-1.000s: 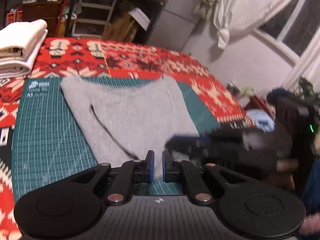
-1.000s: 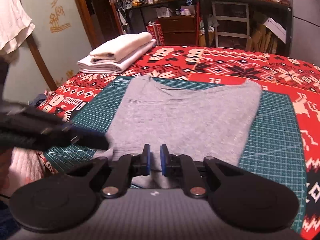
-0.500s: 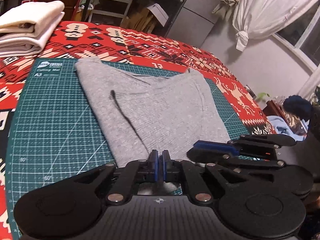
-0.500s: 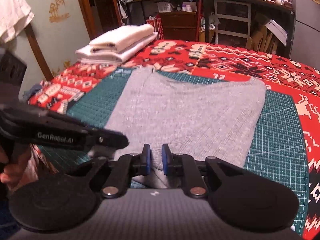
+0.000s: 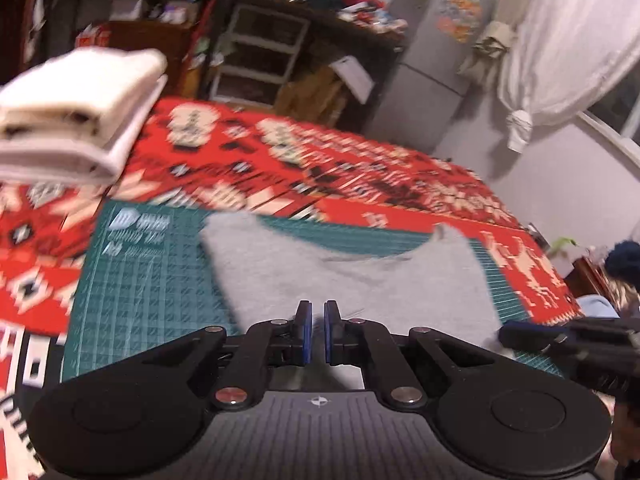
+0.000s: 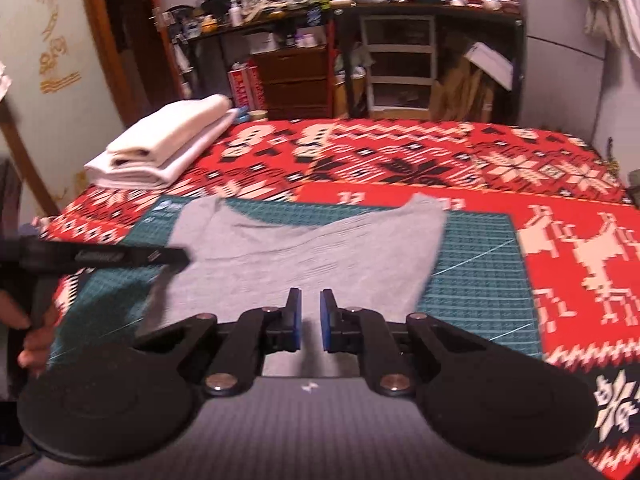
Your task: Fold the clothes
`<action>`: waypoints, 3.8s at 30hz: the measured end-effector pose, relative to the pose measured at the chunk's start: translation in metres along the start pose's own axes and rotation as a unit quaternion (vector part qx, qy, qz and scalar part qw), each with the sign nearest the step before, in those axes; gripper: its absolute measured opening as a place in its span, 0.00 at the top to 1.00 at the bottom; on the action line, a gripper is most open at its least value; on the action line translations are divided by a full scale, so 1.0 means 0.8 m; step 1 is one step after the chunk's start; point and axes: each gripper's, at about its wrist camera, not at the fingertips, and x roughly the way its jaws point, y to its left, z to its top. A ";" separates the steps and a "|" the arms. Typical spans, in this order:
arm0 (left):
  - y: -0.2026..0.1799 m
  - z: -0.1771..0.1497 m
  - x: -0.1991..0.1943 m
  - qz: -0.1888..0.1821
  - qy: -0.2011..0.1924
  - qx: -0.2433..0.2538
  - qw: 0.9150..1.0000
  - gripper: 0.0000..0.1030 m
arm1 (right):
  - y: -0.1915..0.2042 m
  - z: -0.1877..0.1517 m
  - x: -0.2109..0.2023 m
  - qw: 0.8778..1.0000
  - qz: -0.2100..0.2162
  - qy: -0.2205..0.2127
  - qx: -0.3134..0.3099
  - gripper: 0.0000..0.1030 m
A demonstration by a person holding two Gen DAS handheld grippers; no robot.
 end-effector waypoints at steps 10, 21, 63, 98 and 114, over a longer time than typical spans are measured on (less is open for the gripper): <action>0.021 -0.009 -0.008 -0.018 -0.009 0.003 1.000 0.94 | -0.052 -0.002 0.047 0.997 -0.044 0.041 0.055 0.90; 0.014 -0.007 -0.013 -0.037 -0.030 0.024 0.999 0.88 | -0.064 0.042 0.063 0.994 -0.063 0.037 0.076 0.90; 0.025 -0.014 -0.008 0.043 -0.049 0.032 0.997 0.65 | -0.039 0.056 0.043 0.992 -0.057 0.075 0.081 0.88; 0.026 -0.025 -0.014 0.027 -0.058 0.028 0.998 0.61 | 0.030 -0.035 -0.008 0.990 -0.008 0.138 0.026 0.89; 0.026 -0.023 -0.012 0.020 -0.055 0.025 0.998 0.60 | -0.012 -0.044 -0.025 0.987 -0.003 0.152 0.053 0.92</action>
